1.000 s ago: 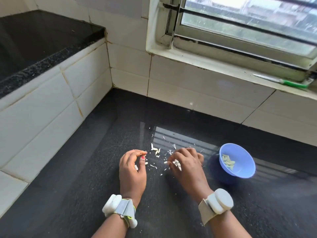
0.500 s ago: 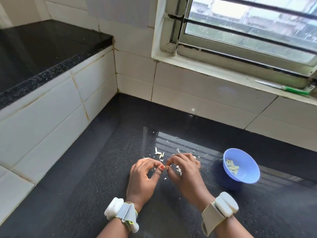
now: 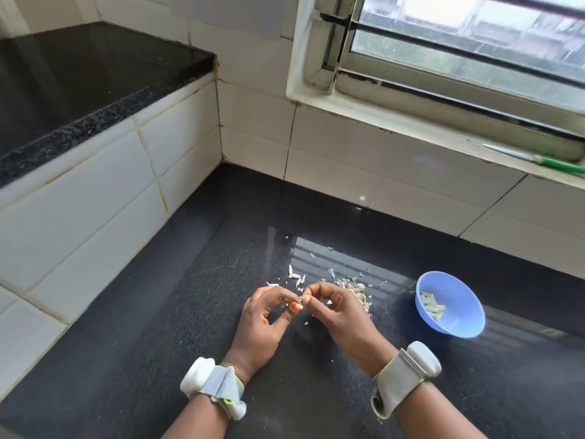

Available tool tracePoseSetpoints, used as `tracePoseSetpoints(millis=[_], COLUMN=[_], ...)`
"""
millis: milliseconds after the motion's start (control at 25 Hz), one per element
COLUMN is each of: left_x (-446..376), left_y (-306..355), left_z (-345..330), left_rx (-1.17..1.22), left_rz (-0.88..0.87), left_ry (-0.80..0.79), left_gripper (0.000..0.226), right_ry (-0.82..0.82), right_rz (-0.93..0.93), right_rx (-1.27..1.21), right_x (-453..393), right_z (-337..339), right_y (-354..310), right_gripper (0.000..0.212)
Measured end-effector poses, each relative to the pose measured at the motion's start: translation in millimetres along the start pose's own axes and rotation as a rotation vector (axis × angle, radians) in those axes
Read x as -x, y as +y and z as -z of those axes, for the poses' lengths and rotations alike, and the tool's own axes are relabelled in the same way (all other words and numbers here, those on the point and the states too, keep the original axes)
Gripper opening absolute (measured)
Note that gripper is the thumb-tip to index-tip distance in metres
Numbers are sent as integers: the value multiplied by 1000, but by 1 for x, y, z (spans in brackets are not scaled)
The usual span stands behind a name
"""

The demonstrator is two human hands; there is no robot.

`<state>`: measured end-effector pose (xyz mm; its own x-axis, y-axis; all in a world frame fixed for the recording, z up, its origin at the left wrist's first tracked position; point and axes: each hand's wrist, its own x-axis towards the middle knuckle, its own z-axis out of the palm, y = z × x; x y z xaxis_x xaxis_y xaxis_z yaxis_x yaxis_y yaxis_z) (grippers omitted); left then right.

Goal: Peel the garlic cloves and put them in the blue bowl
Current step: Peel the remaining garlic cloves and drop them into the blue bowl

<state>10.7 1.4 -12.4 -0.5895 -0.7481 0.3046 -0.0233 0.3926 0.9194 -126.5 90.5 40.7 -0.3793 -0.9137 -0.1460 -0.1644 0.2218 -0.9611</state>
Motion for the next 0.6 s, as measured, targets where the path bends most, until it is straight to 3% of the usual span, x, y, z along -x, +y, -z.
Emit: tracePoseSetpoints(millis=[120,240,320,400,520,600], left_x=[0,-1,-1,-1,-1,-2], left_y=[3,1,-2,-5,-6,-5], left_z=[-3,-4,-7,-8,-9,-8], left_rx=[-8,-67,-102,-140,-188,-207], left_rz=[1,7,18,37,50,51], left_ry=[24,55,56,61,75,71], left_gripper=[25,20,20,21,19,19], right_ry=[282,313,312,324,267,221], right_rz=[88,148,204,225,90,-2], right_rx=[492,850,997,921,423,230], right_x=[-4,-5,-3,1,6,5], right_z=[7,15,19,15,2,-4], right_y=[0,7,18,16,2,0], right_gripper=[19,16,32,33,12,10])
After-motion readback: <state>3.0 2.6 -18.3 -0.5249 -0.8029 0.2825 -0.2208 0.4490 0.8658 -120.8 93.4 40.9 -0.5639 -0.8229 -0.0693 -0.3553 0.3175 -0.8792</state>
